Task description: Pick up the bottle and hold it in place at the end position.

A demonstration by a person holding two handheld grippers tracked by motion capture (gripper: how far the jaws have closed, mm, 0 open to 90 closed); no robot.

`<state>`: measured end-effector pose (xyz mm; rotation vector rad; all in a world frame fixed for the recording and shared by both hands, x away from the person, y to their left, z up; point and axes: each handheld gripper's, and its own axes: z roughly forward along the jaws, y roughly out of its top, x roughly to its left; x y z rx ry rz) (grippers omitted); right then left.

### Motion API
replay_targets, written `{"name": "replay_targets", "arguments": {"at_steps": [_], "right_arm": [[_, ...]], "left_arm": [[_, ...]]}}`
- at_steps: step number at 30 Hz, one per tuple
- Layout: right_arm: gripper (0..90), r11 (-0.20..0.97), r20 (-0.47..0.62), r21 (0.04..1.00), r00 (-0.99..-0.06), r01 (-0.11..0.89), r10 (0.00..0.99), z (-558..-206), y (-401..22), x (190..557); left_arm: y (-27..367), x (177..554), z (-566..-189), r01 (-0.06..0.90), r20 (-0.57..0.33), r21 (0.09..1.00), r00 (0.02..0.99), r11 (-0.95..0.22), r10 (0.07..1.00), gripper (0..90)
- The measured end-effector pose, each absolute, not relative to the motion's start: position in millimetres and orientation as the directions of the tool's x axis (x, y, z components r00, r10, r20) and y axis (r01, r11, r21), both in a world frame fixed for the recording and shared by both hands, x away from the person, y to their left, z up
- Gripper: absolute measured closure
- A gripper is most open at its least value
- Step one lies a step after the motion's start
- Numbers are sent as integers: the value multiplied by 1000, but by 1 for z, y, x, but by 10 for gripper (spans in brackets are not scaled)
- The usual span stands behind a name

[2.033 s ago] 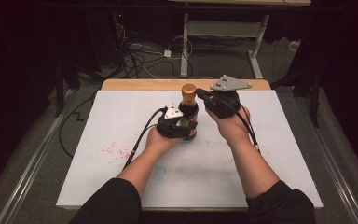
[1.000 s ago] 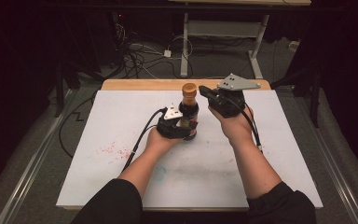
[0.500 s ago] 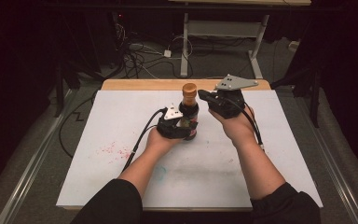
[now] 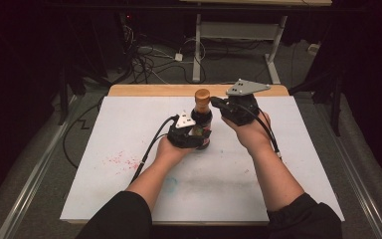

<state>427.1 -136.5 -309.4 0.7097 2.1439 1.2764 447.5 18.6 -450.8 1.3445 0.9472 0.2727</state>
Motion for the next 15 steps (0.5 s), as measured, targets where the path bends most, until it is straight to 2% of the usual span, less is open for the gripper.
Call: {"name": "replay_targets", "arguments": {"at_steps": [6,15], "right_arm": [[900,436,-204,886,-713,157,671,-305,-133,426],[900,411,-181,897,-713,162,677,-305,-133,427]], "left_arm": [[18,447,-451,339,-420,905,614,258,668,287],[19,448,-451,339,-419,905,614,256,670,286]]}}
